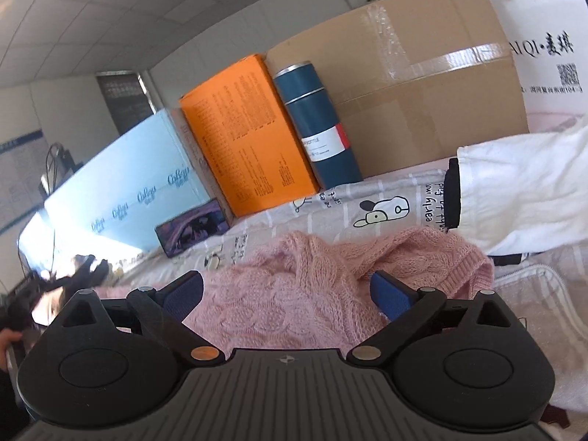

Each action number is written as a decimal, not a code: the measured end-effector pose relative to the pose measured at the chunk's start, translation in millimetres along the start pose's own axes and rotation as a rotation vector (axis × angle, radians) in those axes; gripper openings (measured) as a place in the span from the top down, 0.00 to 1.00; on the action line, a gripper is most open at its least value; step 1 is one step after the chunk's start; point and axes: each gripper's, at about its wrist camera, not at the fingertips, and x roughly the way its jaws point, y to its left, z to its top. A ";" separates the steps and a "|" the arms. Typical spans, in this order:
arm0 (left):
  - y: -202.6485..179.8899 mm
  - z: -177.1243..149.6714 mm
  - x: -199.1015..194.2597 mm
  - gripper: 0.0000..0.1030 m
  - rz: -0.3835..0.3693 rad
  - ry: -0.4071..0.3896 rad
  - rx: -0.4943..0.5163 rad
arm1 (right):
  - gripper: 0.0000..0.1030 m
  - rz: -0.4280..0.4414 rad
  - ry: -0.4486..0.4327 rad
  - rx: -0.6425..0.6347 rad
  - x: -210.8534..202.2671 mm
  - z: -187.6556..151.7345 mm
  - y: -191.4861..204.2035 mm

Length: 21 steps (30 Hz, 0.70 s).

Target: Fold clothes

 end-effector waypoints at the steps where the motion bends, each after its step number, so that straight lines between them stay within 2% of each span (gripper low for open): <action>1: -1.6 -1.6 0.7 0.03 -0.007 0.007 0.009 | 0.05 -0.028 0.012 -0.035 0.1 -1.7 1.8; 3: -4.6 -4.5 1.2 0.03 -0.017 0.015 0.028 | 0.05 -0.082 0.031 -0.084 1.4 -4.4 1.7; 5: -7.9 -7.1 0.4 0.03 -0.021 0.015 0.049 | 0.07 -0.118 0.037 -0.059 6.1 -4.9 -9.0; 6: -9.6 -8.4 -0.3 0.03 -0.023 0.014 0.060 | 0.16 -0.123 0.044 -0.035 8.7 -5.0 -14.4; 7: -11.3 -9.7 -1.0 0.03 -0.025 0.013 0.072 | 0.38 -0.122 0.047 -0.024 10.7 -5.3 -18.2; 8: -13.5 -10.9 -0.9 0.03 -0.030 0.012 0.088 | 0.53 -0.113 0.049 -0.025 12.2 -5.9 -20.6; 9: -15.7 -12.2 -0.9 0.03 -0.035 0.012 0.104 | 0.76 -0.105 0.051 -0.026 13.7 -6.4 -22.9; 10: -17.8 -13.4 -0.7 0.03 -0.039 0.013 0.120 | 0.83 -0.097 0.053 -0.027 15.3 -6.9 -25.3; 14: -23.1 -17.4 3.9 0.03 -0.019 0.033 0.171 | 0.84 -0.131 0.017 -0.040 16.5 5.6 -26.0; 17: -22.5 -18.2 4.1 0.03 -0.015 0.035 0.172 | 0.84 -0.208 0.045 -0.086 30.0 10.6 -23.8; 21: -14.2 -14.9 3.4 0.03 -0.026 0.037 0.112 | 0.72 -0.289 0.107 -0.124 51.6 5.0 -24.4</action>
